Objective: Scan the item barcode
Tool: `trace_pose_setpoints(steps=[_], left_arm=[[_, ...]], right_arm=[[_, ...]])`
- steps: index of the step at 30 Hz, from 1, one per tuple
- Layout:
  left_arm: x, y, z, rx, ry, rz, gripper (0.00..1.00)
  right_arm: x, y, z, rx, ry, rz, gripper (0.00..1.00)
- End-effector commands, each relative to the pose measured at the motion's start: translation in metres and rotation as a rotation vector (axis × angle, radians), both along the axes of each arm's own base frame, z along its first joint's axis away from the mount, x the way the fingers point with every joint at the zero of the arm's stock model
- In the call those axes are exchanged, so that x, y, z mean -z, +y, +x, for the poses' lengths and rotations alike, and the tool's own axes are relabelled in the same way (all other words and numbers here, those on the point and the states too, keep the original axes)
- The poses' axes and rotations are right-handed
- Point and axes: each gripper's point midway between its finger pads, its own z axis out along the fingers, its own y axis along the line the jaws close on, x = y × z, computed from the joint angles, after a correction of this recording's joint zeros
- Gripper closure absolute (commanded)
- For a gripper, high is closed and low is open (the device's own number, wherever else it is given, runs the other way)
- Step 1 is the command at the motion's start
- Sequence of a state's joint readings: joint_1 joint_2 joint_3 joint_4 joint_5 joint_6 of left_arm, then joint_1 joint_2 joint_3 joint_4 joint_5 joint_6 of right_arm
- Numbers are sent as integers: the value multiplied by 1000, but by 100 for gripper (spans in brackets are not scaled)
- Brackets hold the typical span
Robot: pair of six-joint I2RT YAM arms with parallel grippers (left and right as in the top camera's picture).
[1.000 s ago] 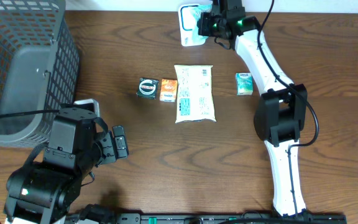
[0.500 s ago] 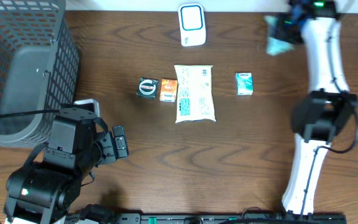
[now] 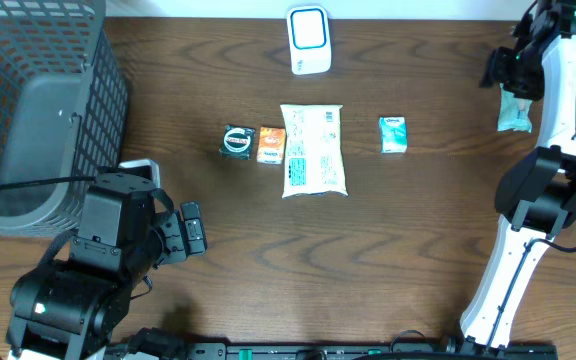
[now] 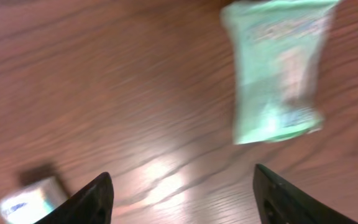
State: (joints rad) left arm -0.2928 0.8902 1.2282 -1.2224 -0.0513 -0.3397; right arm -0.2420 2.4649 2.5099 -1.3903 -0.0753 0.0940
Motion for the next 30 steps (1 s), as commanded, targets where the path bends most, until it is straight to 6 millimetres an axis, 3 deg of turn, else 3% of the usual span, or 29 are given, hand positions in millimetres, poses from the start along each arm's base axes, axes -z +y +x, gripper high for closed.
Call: trace_pose_setpoints(steps=[1,6,7,8,12,17,22,30], left_arm=[[0,1,0,-1,-3,1,2],[0,1,0,-1,-3,1,2],[0,1,0,-1,-3,1,2],[0,1,0,-1,-3,1,2],[0,1,0,-1,-3,1,2],[0,1,0,-1,-3,1,2],[0,1,0,-1,-3,1,3],[0,1,0,-1,-3,1,2]], right_arm=[[-22,55,-1,-103,-39,187,33],[-20,116,-23,-228,51,325,36],[-17,125,-27,-244,74,329,52],[-12,136,-32,-261,103,332,59],[16,167,-44,-336,185,276,62],[60,184,-50,-319,245,133,55],[86,199,-55,-344,256,124,60],[91,166,-56,-245,287,-73,64]])
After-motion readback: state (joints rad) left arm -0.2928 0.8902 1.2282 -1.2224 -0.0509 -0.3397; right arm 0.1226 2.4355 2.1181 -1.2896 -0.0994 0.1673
